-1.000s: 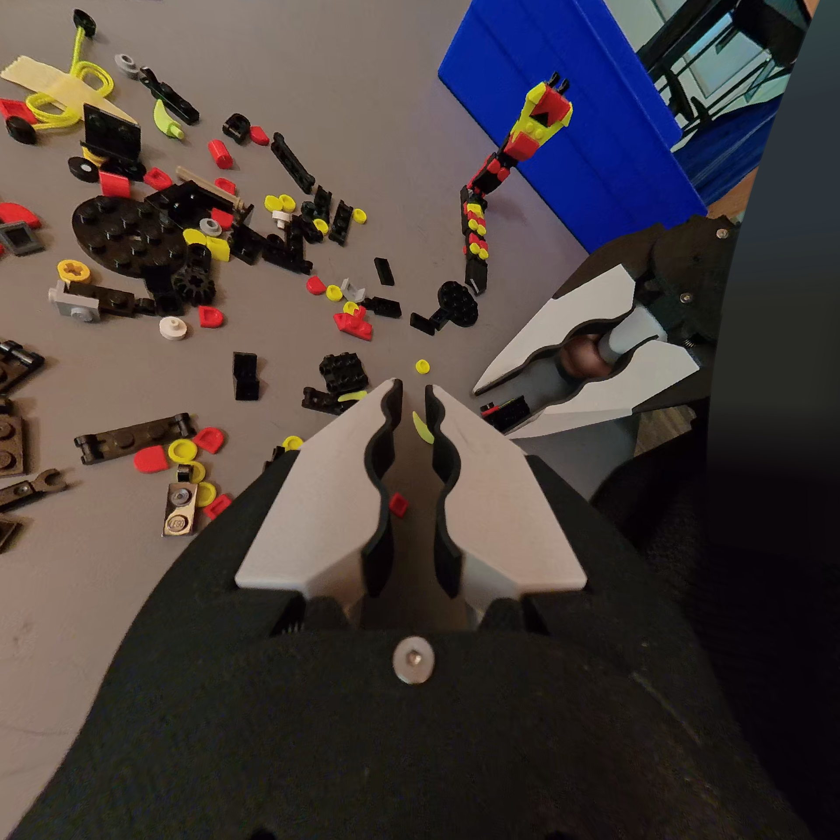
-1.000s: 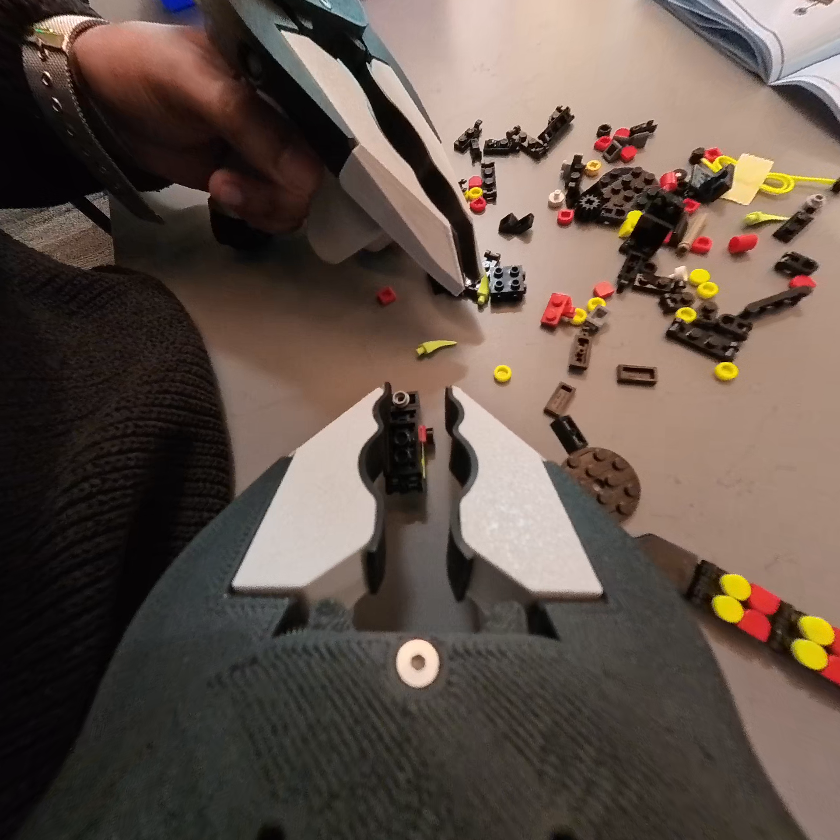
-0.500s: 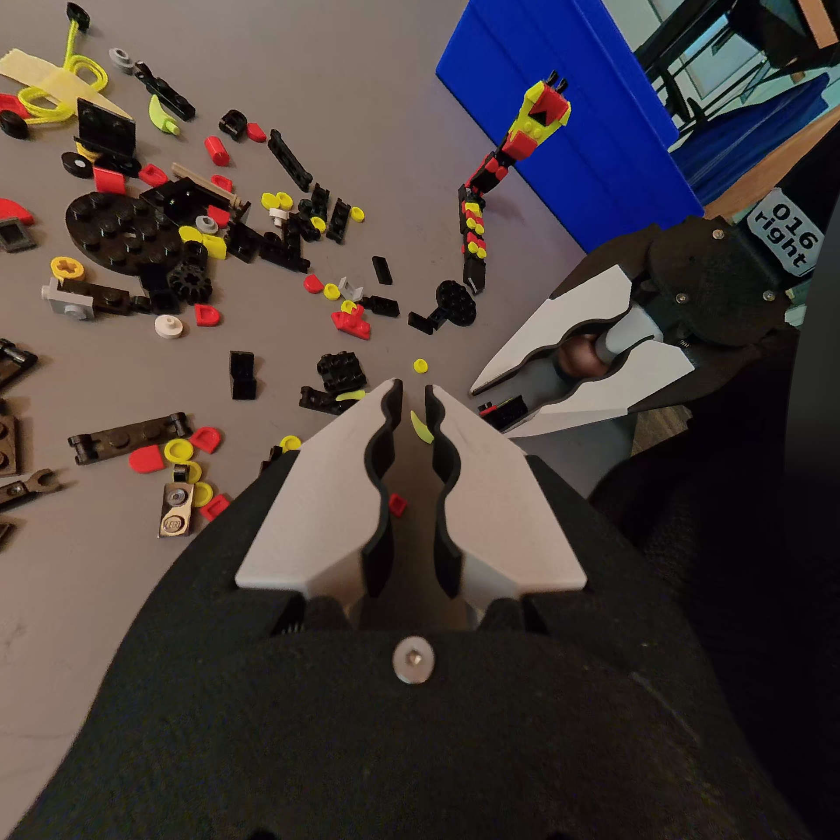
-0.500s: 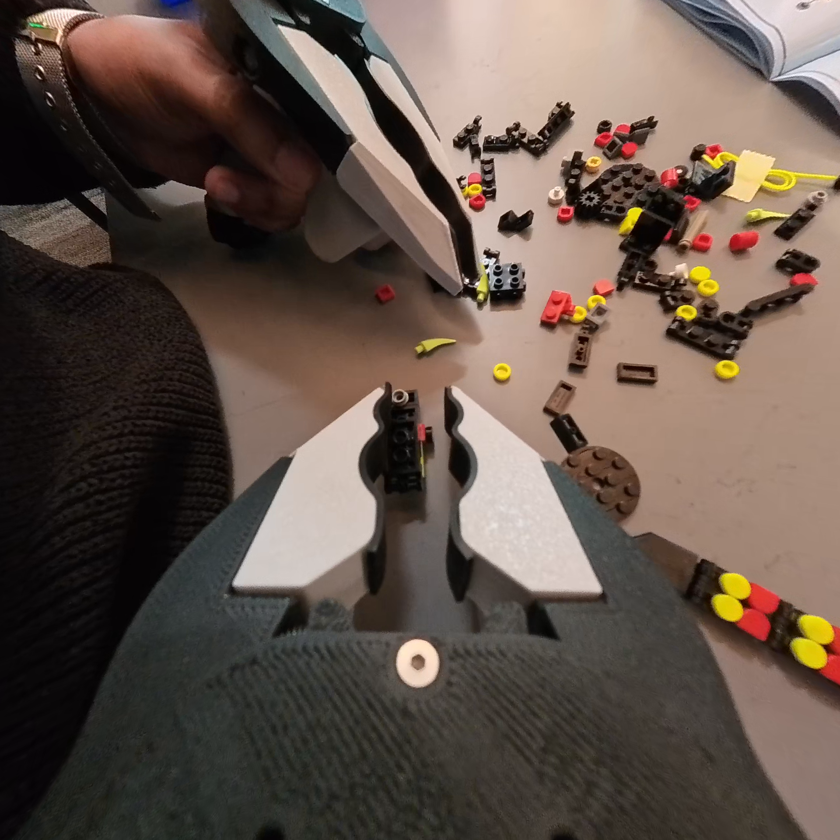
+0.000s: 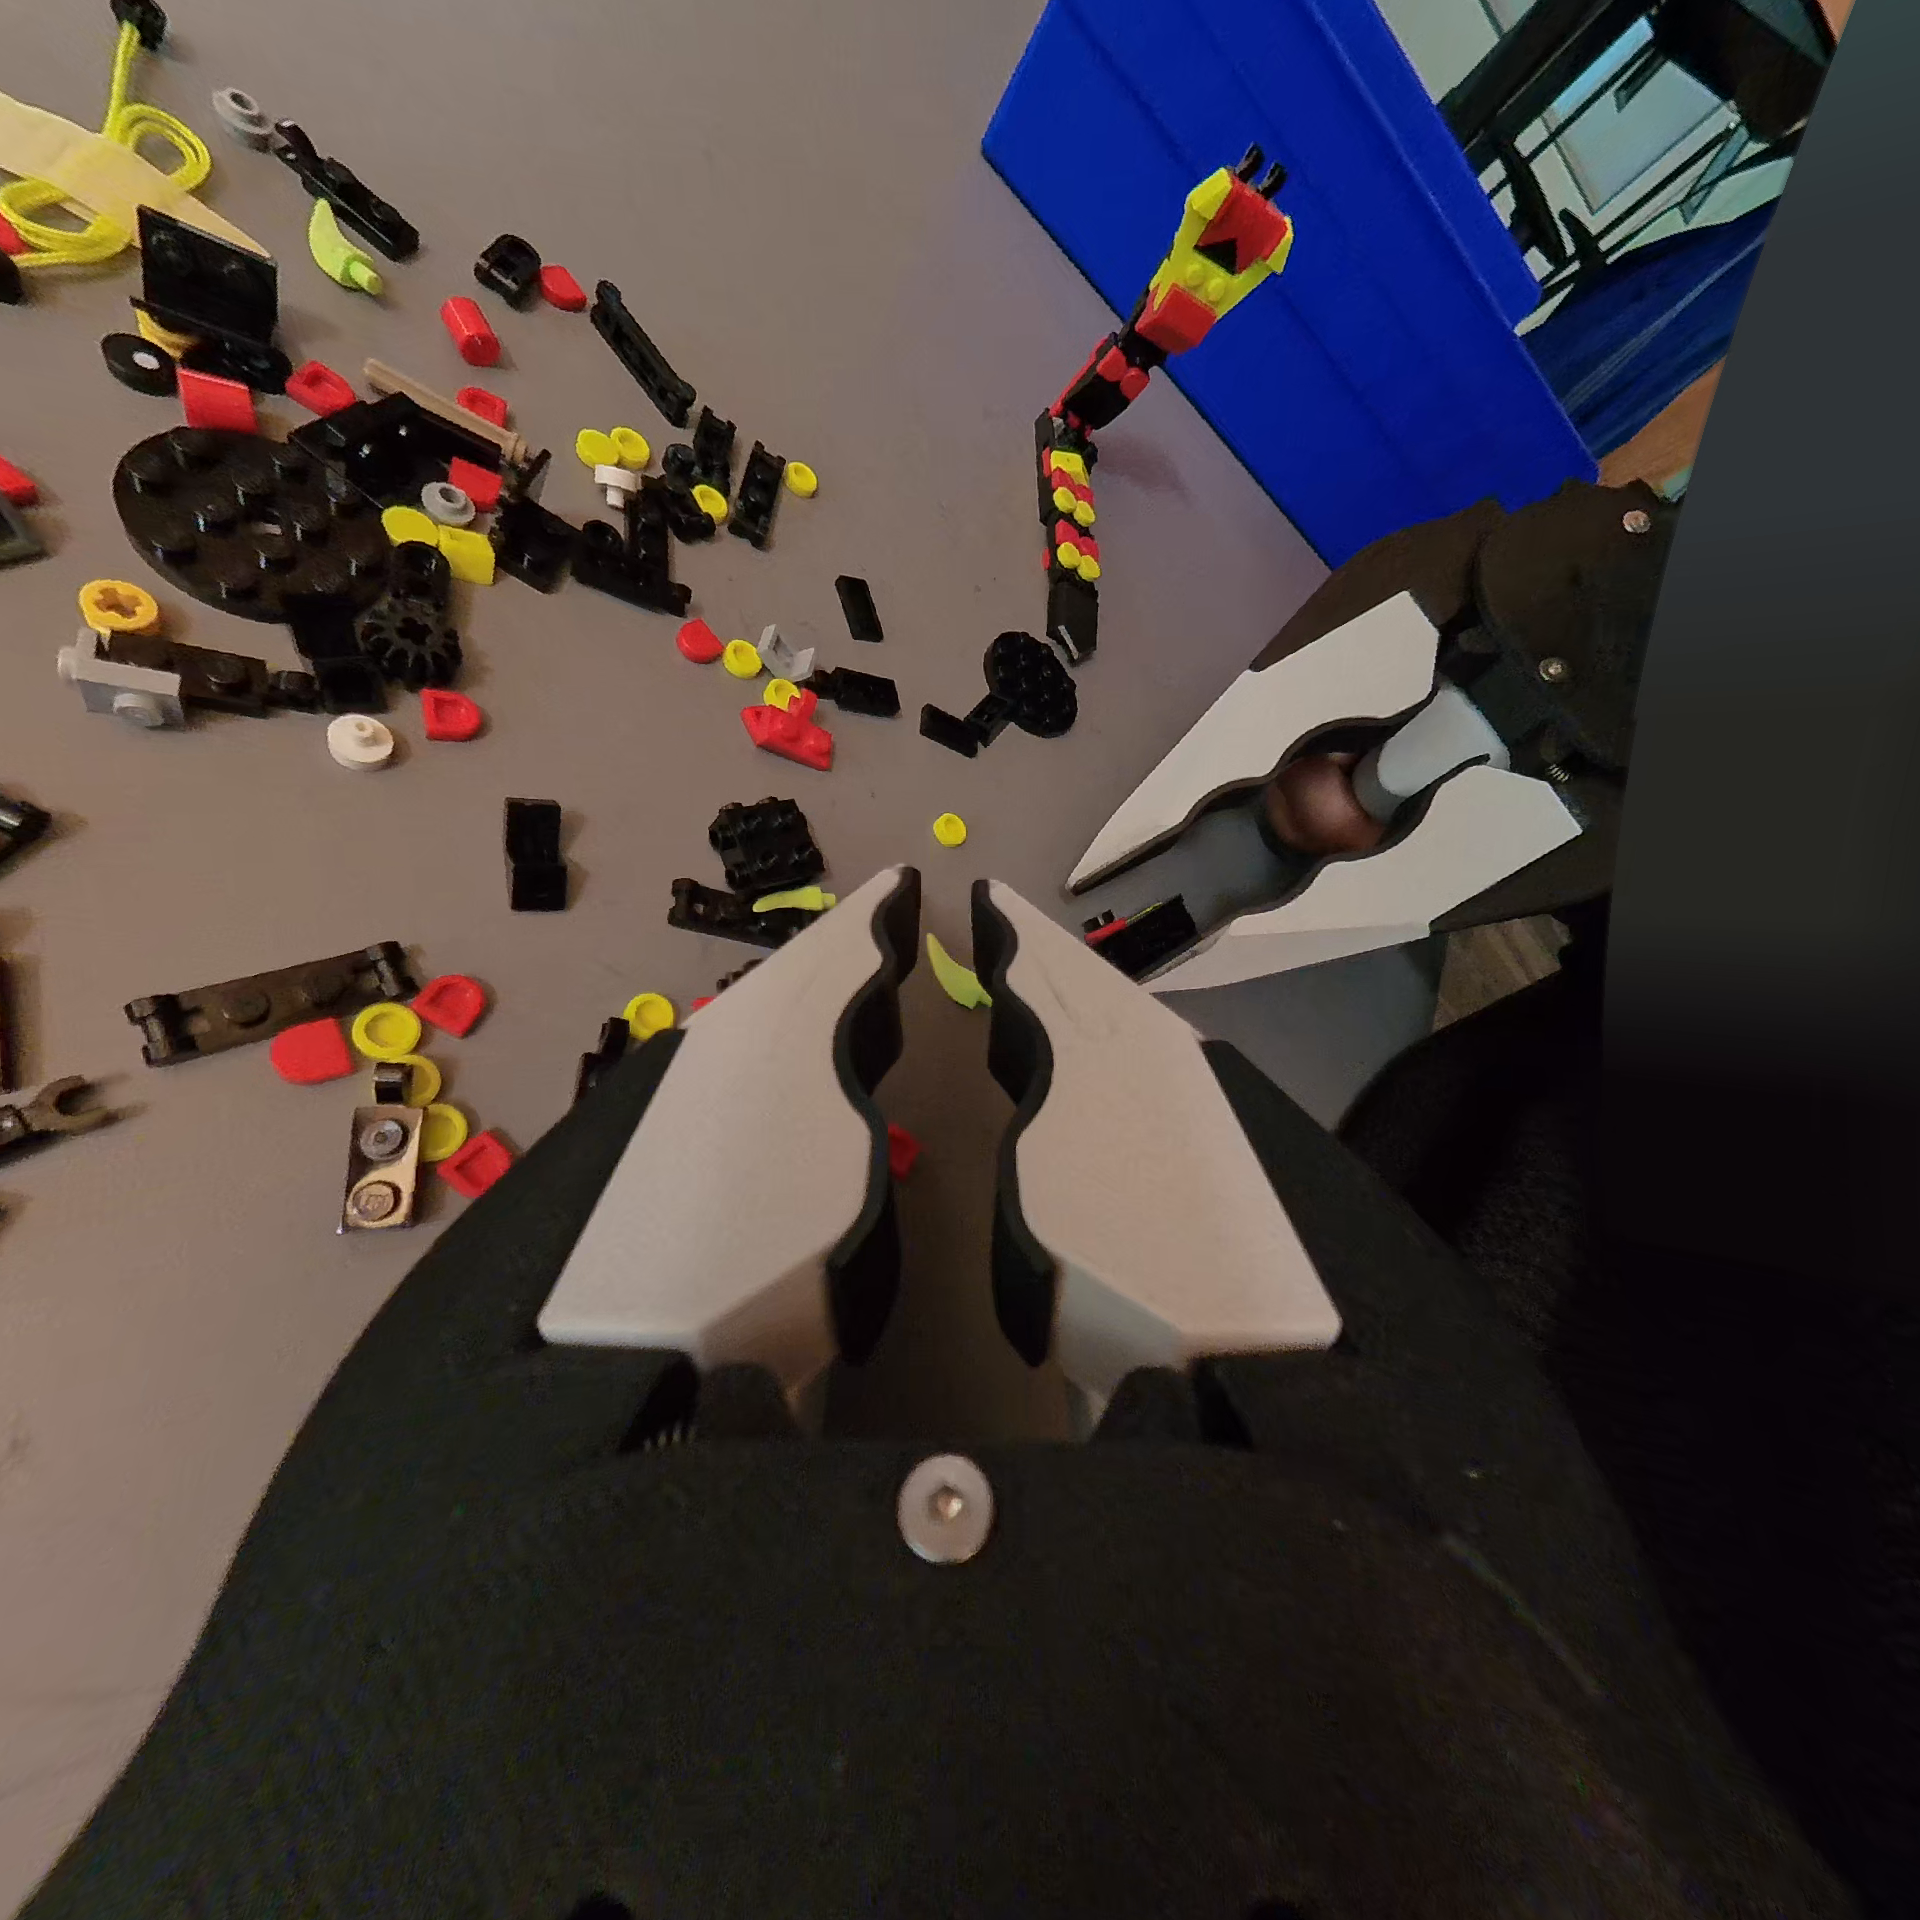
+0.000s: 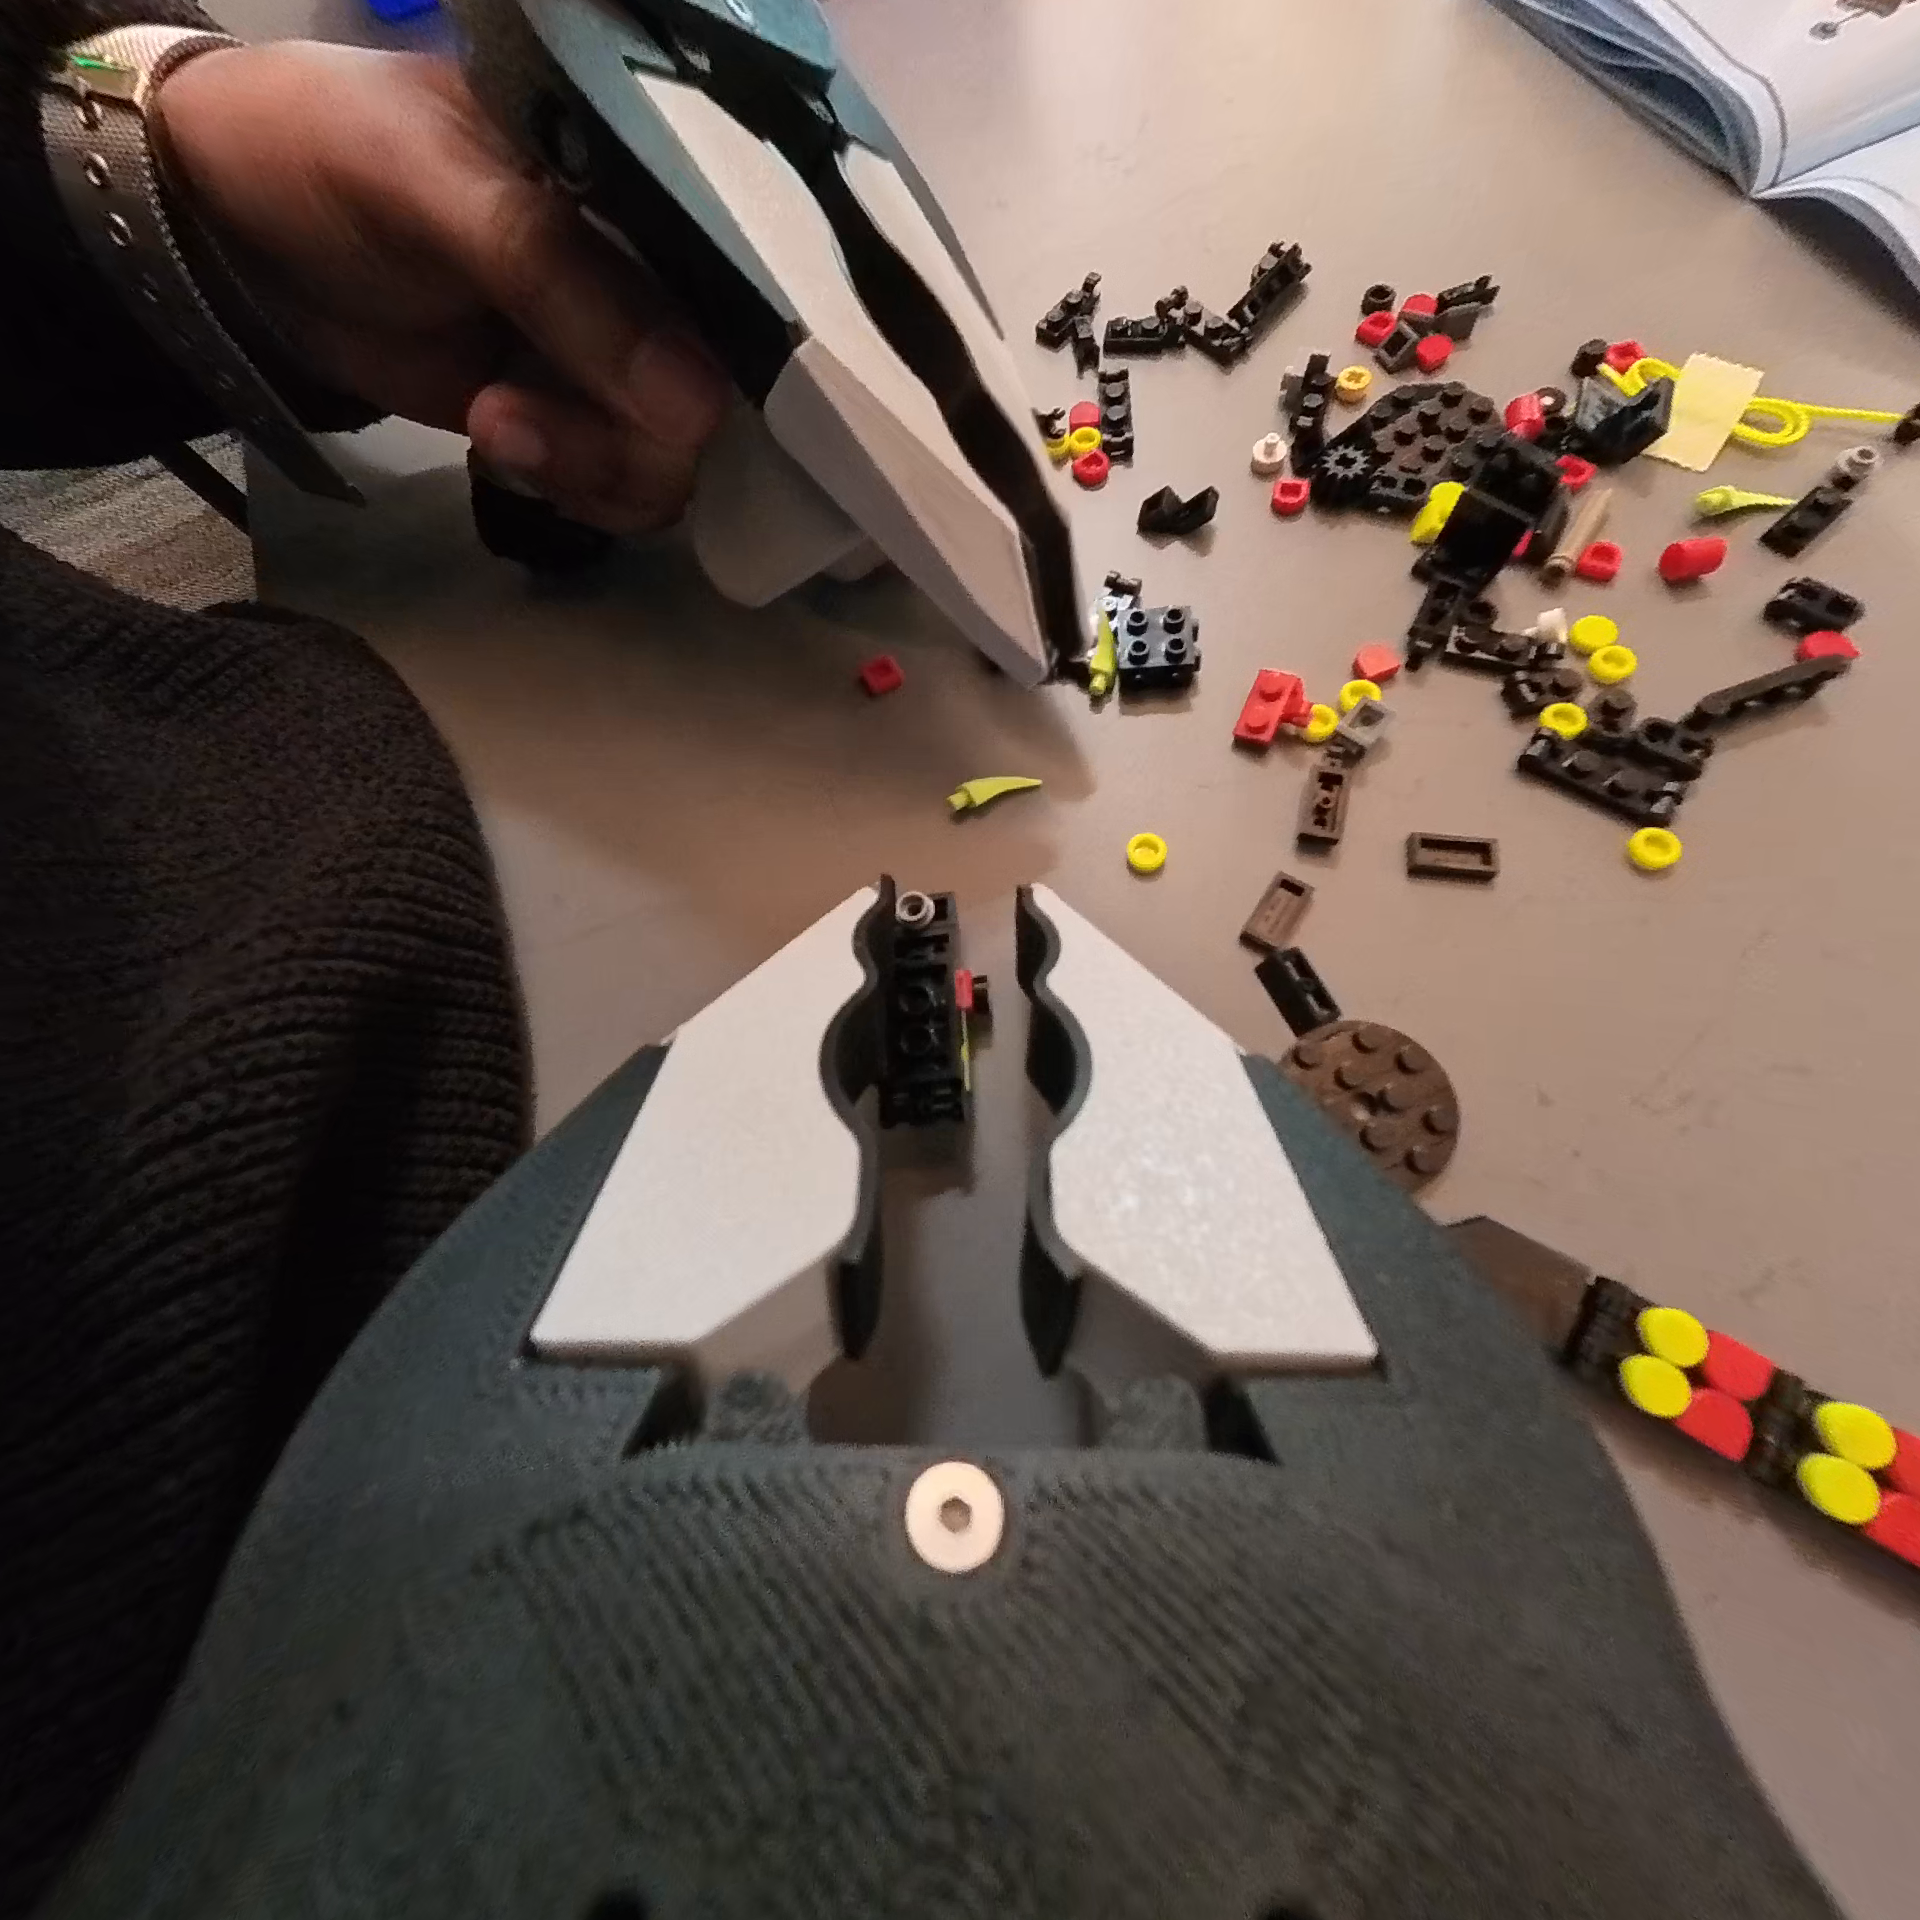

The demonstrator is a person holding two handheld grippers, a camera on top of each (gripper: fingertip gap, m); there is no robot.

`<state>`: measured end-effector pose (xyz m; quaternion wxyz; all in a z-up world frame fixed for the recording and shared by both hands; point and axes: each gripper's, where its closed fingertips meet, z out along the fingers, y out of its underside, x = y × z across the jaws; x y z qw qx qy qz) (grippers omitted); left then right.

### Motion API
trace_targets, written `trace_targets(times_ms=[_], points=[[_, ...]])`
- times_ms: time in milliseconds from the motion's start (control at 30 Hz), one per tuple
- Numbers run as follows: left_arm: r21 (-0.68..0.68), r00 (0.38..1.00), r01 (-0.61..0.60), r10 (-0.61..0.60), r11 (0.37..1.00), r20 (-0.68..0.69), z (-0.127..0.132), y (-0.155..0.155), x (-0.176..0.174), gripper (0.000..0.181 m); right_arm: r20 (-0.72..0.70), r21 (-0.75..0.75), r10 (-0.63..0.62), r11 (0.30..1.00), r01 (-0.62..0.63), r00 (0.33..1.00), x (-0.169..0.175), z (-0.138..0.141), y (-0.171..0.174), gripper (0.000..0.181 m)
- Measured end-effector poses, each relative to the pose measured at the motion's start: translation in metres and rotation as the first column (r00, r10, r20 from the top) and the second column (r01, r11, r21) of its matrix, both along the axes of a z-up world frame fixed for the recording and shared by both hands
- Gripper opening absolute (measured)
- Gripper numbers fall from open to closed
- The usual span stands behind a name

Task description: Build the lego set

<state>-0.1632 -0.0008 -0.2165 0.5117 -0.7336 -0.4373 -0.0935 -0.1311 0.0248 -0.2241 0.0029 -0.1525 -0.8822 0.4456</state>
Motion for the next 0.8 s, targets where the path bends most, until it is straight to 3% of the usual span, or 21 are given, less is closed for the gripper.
trace_targets(times_ms=[167, 300, 800], points=[[0.027, 0.992, 0.123, -0.124, 0.992, 0.038, 0.000, 0.014, 0.021, 0.005, -0.007, 0.004, -0.005, 1.000, 0.005, 1.000, -0.001, 0.000, 0.003, 0.022], [-0.051, 0.971, 0.238, -0.236, 0.970, 0.036, -0.011, 0.024, 0.042, 0.008, 0.001, 0.002, -0.006, 1.000, 0.006, 1.000, -0.001, 0.000, 0.004, 0.022], [-0.109, 0.954, 0.301, -0.300, 0.947, 0.028, -0.018, 0.030, 0.053, 0.005, 0.001, 0.037, 0.022, 0.999, -0.022, 1.000, 0.004, -0.007, -0.001, 0.016]])
